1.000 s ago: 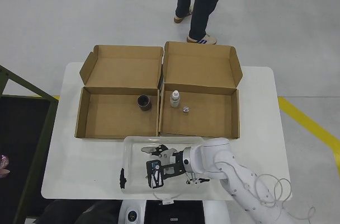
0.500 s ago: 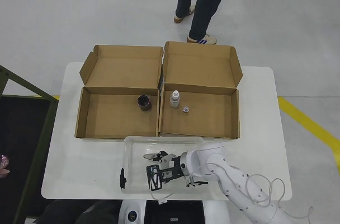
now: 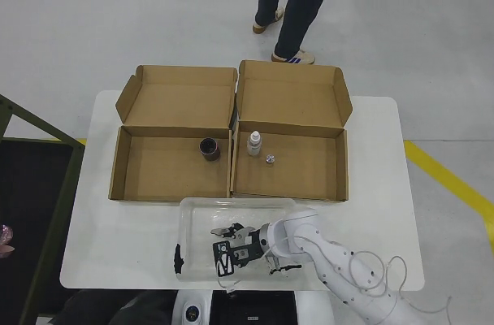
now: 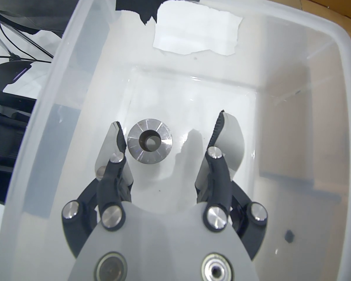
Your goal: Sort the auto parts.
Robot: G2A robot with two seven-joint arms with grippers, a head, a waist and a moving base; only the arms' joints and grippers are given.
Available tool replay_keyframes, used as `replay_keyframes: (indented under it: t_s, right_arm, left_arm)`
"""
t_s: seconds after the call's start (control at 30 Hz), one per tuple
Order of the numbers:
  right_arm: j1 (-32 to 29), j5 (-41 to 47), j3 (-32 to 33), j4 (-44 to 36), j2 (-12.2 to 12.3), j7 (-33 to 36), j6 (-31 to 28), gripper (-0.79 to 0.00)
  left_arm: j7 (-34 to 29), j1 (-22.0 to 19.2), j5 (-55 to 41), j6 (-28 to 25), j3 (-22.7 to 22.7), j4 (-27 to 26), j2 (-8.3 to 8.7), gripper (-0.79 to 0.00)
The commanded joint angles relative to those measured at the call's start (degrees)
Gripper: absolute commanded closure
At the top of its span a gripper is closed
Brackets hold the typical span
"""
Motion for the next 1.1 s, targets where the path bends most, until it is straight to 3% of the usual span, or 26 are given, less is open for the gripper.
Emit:
replay_keyframes:
  t_s: [0.0, 0.07, 0.17, 0.23, 0.37, 0.5, 0.7, 1.07]
  right_arm:
    - [0.3, 0.2, -0.3, 0.7, 0.0, -0.3, 0.0, -0.52]
    - [0.7, 0.2, -0.7, 1.3, -0.1, -0.4, 0.0, -0.523]
    - [1.1, 0.5, -1.4, 2.3, -0.2, -0.8, -0.1, -0.468]
    - [1.4, 0.5, -1.9, 3.0, -0.2, -1.0, -0.1, -0.379]
    - [2.1, 0.8, -2.6, 4.1, -0.4, -1.6, 0.0, -0.305]
    - [2.6, 1.4, -3.0, 4.7, -0.4, -2.2, 0.0, -0.117]
    - [3.3, 2.4, -3.1, 4.2, -0.4, -3.3, -0.6, 0.0]
    - [4.2, 5.2, -1.9, 1.1, -0.1, -6.9, -0.5, 0.0]
  left_arm:
    - [0.0, 0.0, 0.0, 0.0, 0.0, 0.0, 0.0, -0.785]
    - [0.0, 0.0, 0.0, 0.0, 0.0, 0.0, 0.0, -0.785]
    - [0.0, 0.0, 0.0, 0.0, 0.0, 0.0, 0.0, -0.785]
    - [0.0, 0.0, 0.0, 0.0, 0.0, 0.0, 0.0, -0.785]
    - [0.0, 0.0, 0.0, 0.0, 0.0, 0.0, 0.0, -0.785]
    - [0.0, 0.0, 0.0, 0.0, 0.0, 0.0, 0.0, -0.785]
    - [0.0, 0.0, 0.0, 0.0, 0.0, 0.0, 0.0, -0.785]
    - [0.0, 0.0, 0.0, 0.0, 0.0, 0.0, 0.0, -0.785]
